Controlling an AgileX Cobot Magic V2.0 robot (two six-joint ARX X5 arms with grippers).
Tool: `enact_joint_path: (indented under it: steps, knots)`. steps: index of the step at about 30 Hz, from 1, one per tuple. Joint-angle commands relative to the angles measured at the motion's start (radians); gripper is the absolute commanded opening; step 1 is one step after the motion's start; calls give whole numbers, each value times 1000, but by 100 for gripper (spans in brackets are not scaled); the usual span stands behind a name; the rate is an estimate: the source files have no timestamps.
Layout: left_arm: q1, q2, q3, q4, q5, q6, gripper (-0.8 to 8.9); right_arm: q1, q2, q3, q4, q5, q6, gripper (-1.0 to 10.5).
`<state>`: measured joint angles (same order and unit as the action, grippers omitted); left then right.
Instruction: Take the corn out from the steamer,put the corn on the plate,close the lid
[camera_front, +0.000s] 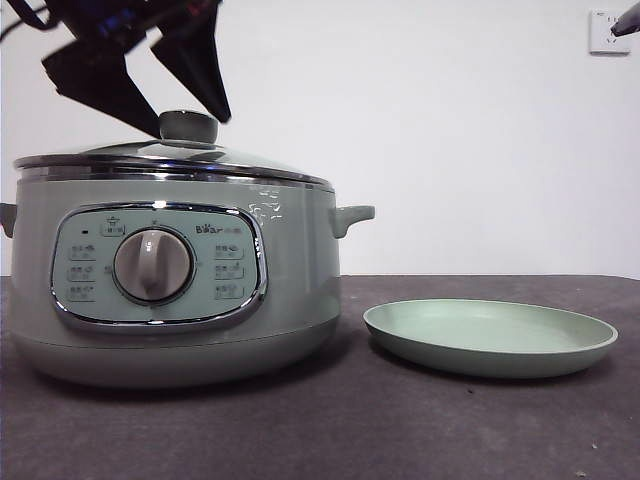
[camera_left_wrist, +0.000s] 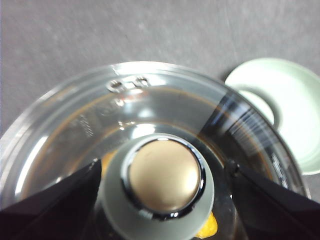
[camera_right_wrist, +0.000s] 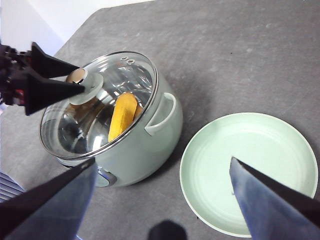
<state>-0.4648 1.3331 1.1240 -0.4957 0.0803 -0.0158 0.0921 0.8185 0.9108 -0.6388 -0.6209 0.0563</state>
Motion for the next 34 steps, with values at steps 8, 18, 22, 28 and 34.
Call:
enact_joint_path:
  steps: [8, 18, 22, 28, 34]
  knots:
    - [-8, 29, -2, 1, -24, 21, 140, 2, 0, 3, 2, 29, 6, 441]
    - [-7, 24, -2, 13, -28, 28, -9, 3, 0, 3, 2, 24, 8, 440]
    - [-6, -9, -2, 31, -30, 27, -9, 32, 16, 3, 25, 21, 25, 439]
    - [-5, -129, -2, 57, -58, 19, -9, 161, 97, 16, 42, 36, 44, 437]
    - [-5, -285, -2, 17, -170, 19, -9, 338, 232, 63, 94, 140, 51, 437]
